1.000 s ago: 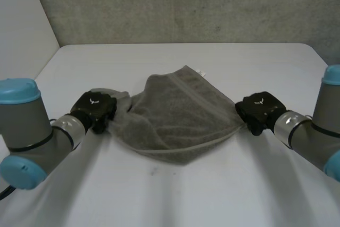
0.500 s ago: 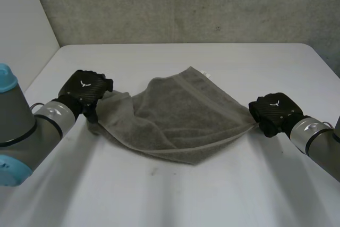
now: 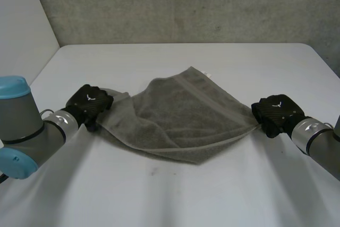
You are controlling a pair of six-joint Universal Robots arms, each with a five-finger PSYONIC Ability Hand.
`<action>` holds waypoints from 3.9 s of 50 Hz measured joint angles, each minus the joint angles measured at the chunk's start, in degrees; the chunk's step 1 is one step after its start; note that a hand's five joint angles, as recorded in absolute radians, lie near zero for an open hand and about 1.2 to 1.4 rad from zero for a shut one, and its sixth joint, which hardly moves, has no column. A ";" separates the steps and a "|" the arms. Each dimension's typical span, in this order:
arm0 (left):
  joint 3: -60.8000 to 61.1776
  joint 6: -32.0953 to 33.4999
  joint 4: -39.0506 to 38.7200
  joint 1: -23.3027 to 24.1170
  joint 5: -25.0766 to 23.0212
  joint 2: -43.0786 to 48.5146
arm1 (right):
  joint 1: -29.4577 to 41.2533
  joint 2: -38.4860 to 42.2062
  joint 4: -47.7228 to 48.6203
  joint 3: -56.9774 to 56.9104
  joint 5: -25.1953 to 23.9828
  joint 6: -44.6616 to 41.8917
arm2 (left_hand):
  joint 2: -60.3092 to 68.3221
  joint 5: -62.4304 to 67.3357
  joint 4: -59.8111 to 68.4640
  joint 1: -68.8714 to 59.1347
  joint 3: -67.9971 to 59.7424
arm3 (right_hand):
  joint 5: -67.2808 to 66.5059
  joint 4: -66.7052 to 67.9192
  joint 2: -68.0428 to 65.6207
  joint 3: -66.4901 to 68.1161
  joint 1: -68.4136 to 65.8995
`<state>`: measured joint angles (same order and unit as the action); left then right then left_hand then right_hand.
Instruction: Fold the towel.
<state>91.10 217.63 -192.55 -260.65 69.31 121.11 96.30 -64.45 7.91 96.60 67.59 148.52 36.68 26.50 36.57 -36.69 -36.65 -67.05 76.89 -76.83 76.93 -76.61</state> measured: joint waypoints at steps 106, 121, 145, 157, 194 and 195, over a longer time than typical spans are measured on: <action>-16.30 -20.60 25.46 2.68 2.52 -39.40 | -4.11 -23.56 -49.12 -54.07 -0.95 10.57 | 33.05 31.61 33.18 -30.74 -33.04 | -0.16 0.01 0.00 0.00 -0.02; -21.06 -21.31 31.16 2.56 2.41 -14.16 | -0.46 -4.74 -45.42 -52.76 0.11 4.44 | 33.05 31.61 33.18 -30.74 -33.04 | -0.16 0.01 0.00 0.00 -0.03; -25.99 -38.10 2.91 4.71 12.98 -12.98 | 3.89 -6.43 -16.27 -46.53 6.66 11.80 | 33.06 31.62 33.19 -31.01 -33.05 | -0.12 0.01 0.00 0.00 -0.03; -5.37 -25.82 -2.70 4.28 12.51 -1.39 | 4.02 -0.70 -11.10 -13.28 1.62 2.32 | 33.06 31.62 33.19 -31.03 -33.05 | -0.12 0.01 0.00 0.00 -0.03; 10.13 -14.56 -5.14 3.93 10.91 -7.85 | 2.14 0.34 -6.31 -3.39 1.12 0.49 | 6.74 6.84 6.81 -6.96 -6.83 | -0.12 0.01 0.00 0.00 -0.03; 10.20 -14.54 -5.12 3.92 10.66 -7.75 | 2.14 0.43 -6.31 -3.36 1.13 0.44 | 5.03 5.07 5.11 -5.16 -5.15 | -0.12 0.01 0.00 0.00 -0.03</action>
<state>101.30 203.10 -197.68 -256.73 79.97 113.36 98.44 -64.02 1.60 93.24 68.72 148.96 41.71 31.57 41.68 -41.85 -41.80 -67.17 76.90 -76.83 76.93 -76.64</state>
